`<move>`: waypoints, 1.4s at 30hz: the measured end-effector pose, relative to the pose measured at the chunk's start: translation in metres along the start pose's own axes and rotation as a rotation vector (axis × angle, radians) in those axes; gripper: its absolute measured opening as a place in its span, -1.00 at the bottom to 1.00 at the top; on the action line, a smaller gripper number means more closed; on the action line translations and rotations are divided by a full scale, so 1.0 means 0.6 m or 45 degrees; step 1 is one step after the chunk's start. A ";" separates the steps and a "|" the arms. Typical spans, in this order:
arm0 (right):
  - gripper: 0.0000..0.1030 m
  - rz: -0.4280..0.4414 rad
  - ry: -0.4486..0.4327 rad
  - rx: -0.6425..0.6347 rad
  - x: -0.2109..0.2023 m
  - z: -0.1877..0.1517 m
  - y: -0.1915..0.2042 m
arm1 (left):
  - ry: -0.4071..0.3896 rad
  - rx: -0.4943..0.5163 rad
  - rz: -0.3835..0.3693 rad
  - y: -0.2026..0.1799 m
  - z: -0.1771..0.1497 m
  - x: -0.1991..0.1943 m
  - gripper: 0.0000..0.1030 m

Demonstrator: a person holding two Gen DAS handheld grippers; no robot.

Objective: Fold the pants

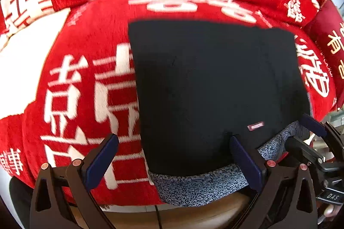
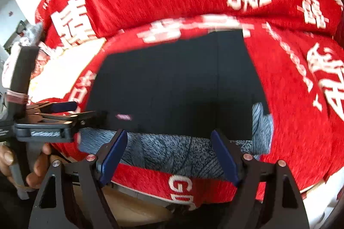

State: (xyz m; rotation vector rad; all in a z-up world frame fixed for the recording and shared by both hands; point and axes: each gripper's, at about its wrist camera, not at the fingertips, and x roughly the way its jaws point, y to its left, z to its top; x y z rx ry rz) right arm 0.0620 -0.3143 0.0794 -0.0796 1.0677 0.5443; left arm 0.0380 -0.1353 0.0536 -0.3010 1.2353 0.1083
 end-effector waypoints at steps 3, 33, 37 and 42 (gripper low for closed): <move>0.61 0.002 -0.033 -0.006 -0.022 0.009 0.004 | 0.010 -0.038 -0.033 0.009 0.004 -0.002 1.00; 1.00 0.276 0.154 0.180 0.096 0.100 -0.173 | 0.055 -0.051 -0.396 0.034 0.050 0.056 1.00; 1.00 0.213 0.151 0.107 0.102 0.108 -0.150 | 0.033 -0.065 -0.348 0.016 0.063 0.064 1.00; 0.75 0.192 0.109 0.088 0.085 0.103 -0.136 | 0.001 -0.001 -0.329 0.009 0.064 0.059 0.76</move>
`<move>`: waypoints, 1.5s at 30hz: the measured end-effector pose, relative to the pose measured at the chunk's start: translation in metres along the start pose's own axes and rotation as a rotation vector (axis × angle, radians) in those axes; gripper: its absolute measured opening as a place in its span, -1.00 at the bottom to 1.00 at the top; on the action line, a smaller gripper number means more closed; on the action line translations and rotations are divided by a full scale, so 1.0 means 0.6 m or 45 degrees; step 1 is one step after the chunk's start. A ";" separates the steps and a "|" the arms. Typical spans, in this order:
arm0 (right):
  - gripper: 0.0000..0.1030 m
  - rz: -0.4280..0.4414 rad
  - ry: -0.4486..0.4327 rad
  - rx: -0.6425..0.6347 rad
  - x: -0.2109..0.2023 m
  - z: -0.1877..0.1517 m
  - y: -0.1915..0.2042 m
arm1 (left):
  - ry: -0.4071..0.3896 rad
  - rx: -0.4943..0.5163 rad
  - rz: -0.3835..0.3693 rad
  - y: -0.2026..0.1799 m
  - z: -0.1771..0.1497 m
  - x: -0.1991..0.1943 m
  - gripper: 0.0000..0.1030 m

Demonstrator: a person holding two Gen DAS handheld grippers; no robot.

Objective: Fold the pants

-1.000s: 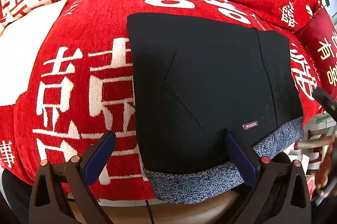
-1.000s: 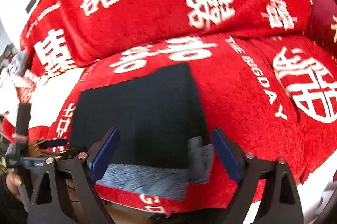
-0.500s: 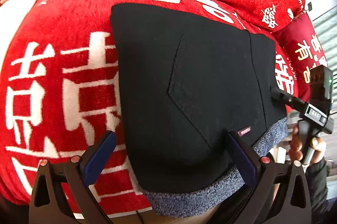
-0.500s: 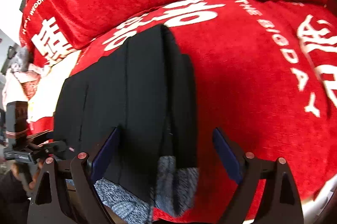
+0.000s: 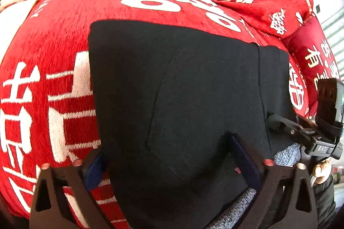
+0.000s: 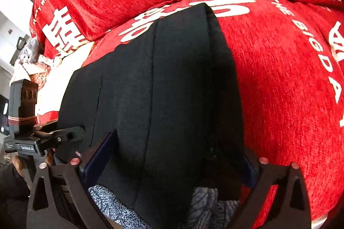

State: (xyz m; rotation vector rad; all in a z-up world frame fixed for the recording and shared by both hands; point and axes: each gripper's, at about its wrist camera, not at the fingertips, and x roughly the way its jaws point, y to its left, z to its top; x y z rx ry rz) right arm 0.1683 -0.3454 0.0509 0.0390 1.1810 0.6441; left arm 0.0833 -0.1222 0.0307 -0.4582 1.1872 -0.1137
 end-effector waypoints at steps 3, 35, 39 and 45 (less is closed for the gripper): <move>0.33 -0.017 -0.025 -0.017 -0.020 -0.001 0.022 | -0.016 0.108 0.034 -0.015 -0.001 -0.018 0.39; -0.12 -0.033 -0.070 -0.172 -0.007 -0.029 0.308 | -0.119 -0.058 0.139 0.170 -0.029 -0.198 -0.01; -0.12 -0.029 -0.059 -0.185 0.013 -0.026 0.339 | -0.122 -0.083 0.158 0.202 -0.024 -0.213 -0.01; -0.12 -0.028 -0.041 -0.181 0.045 -0.013 0.374 | -0.122 -0.114 0.177 0.243 -0.019 -0.227 -0.01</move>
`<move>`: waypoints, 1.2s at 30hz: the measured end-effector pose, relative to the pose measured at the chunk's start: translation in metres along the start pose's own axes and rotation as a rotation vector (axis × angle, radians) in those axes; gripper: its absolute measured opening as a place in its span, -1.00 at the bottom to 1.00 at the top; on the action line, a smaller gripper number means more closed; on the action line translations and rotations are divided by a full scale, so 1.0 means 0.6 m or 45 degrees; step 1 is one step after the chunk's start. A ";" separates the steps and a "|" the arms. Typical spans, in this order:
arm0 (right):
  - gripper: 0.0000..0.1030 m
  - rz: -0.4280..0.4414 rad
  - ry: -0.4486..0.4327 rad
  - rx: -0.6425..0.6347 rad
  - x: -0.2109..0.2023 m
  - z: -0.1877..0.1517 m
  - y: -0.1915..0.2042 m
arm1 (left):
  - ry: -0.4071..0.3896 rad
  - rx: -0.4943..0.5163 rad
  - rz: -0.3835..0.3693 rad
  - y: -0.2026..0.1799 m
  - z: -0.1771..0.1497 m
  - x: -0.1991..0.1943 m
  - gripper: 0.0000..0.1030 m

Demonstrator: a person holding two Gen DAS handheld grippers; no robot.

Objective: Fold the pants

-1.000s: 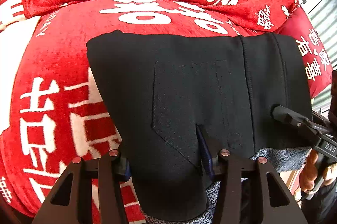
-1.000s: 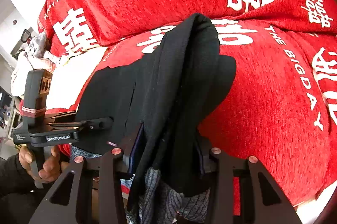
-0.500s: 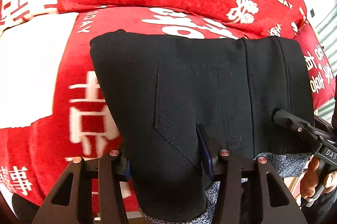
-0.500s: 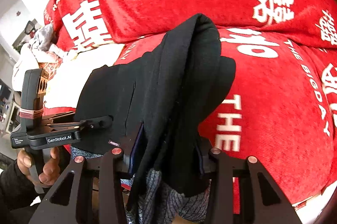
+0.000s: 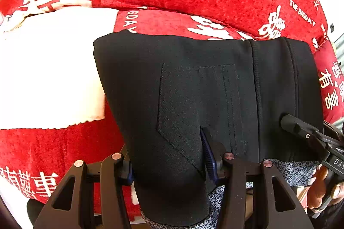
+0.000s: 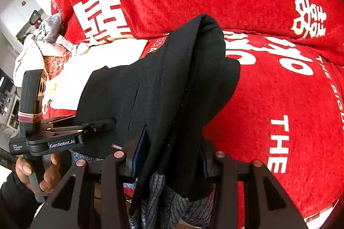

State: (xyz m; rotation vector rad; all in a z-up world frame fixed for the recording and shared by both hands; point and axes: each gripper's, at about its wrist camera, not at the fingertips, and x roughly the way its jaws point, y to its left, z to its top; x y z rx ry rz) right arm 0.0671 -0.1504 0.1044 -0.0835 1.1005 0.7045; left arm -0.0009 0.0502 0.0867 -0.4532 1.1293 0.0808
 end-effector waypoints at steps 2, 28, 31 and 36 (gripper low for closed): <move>-0.12 0.000 0.008 0.003 0.009 0.004 0.007 | 0.006 -0.012 0.006 0.012 0.004 0.001 -0.01; -0.05 0.025 0.097 0.193 0.115 0.021 -0.059 | 0.121 -0.041 0.012 0.045 0.072 0.081 0.26; 0.16 0.057 0.117 0.310 0.135 0.011 -0.094 | 0.124 -0.075 0.006 0.062 0.077 0.097 0.77; 0.43 0.022 0.103 0.426 0.122 0.003 -0.124 | 0.098 -0.103 0.002 0.085 0.068 0.081 0.82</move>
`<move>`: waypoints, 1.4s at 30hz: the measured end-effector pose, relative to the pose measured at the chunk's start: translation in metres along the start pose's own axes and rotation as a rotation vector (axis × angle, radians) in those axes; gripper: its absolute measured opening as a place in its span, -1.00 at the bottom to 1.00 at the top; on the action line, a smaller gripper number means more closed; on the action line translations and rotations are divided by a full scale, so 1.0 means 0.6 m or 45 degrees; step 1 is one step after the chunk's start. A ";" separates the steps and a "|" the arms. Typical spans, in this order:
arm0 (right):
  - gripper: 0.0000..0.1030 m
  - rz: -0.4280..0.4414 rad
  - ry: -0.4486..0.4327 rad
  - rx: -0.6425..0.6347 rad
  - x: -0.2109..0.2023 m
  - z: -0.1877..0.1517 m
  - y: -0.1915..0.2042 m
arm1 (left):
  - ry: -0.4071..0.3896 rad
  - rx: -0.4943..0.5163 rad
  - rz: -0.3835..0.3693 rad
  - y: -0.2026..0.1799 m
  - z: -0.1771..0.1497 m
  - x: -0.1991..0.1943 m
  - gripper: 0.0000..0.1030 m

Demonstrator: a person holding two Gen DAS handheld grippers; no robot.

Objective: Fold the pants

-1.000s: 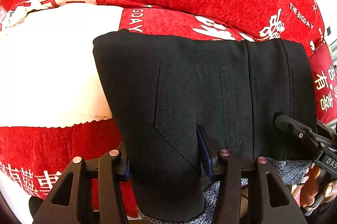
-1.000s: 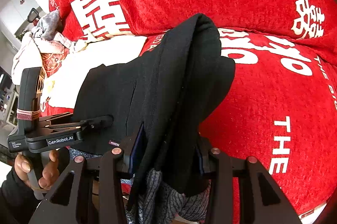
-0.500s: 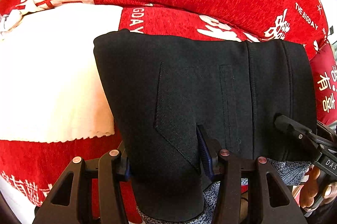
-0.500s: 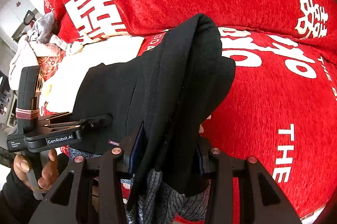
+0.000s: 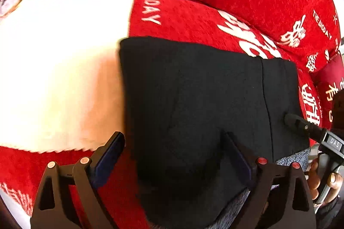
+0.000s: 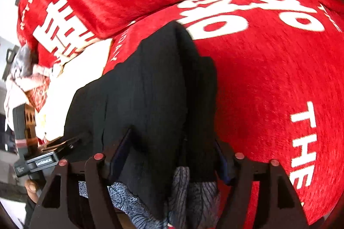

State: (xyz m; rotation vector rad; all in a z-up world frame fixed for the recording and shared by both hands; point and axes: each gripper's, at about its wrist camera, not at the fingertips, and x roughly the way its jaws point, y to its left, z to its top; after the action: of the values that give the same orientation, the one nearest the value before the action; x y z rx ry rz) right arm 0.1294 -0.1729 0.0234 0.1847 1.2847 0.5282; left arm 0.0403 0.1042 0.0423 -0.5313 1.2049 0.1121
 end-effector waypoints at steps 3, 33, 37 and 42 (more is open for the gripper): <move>0.43 -0.100 -0.158 -0.064 -0.057 -0.015 0.021 | -0.079 -0.022 0.040 0.014 -0.015 -0.044 0.82; 0.57 -0.085 -0.263 -0.545 -0.094 0.007 0.153 | -0.209 0.055 0.112 -0.065 0.020 -0.085 0.82; 0.57 -0.137 -0.207 -0.533 -0.045 0.072 0.167 | -0.118 -0.074 0.240 -0.033 0.078 -0.035 0.82; 0.57 -0.194 -0.095 -0.513 0.023 0.114 0.156 | -0.032 -0.154 0.338 0.000 0.099 0.019 0.82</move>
State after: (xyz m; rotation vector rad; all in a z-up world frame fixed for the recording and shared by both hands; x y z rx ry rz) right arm 0.1714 -0.0741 0.0700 -0.2263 1.0848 0.6305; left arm 0.0954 0.1286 0.0471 -0.4715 1.2451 0.4181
